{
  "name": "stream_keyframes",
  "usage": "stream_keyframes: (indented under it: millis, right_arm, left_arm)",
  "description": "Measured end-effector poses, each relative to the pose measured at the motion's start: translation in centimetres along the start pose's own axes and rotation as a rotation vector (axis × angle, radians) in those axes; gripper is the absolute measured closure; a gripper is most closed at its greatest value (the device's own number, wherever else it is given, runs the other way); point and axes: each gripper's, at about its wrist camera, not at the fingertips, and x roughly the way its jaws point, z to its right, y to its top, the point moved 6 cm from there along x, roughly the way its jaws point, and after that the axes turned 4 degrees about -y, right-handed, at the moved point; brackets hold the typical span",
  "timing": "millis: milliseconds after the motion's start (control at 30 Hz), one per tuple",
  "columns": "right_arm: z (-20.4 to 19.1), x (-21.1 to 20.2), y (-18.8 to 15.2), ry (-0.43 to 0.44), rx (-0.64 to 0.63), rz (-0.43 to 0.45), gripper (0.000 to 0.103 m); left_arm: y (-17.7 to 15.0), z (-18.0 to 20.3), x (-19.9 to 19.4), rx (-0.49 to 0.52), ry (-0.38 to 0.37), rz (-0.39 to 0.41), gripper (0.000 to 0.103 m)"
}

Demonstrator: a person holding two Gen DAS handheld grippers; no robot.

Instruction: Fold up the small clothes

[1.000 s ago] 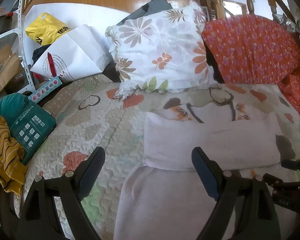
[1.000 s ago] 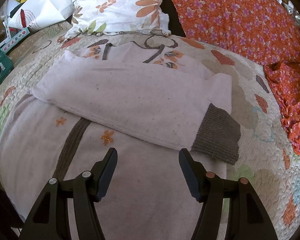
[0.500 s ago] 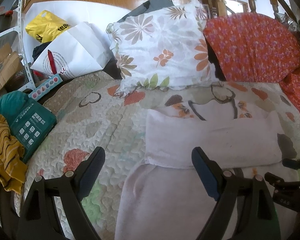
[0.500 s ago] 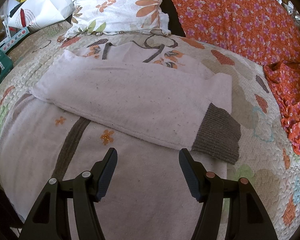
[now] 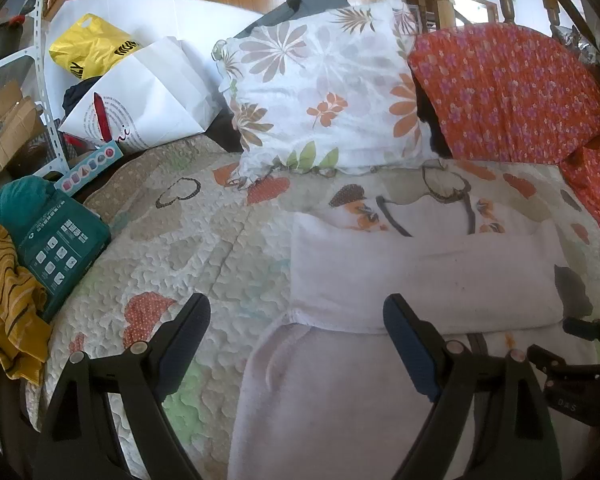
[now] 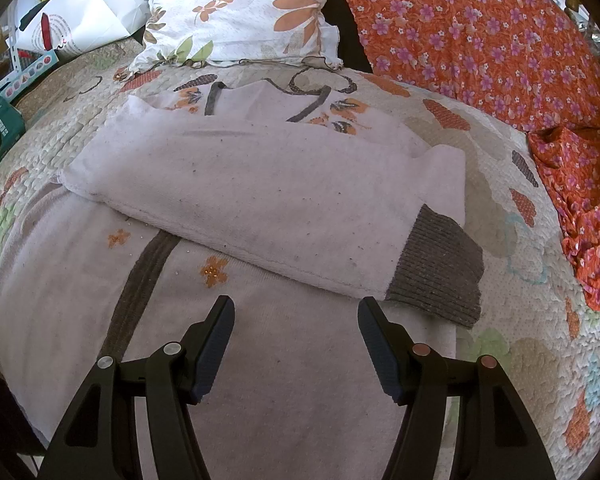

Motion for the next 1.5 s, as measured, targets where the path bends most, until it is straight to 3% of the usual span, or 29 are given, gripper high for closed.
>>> stream_keyframes:
  millis: [1500]
  right_arm:
    - [-0.2,0.0,0.0,-0.001,-0.003,0.0,0.034]
  left_arm:
    - [-1.0,0.8,0.5,-0.023,-0.031,-0.048,0.015]
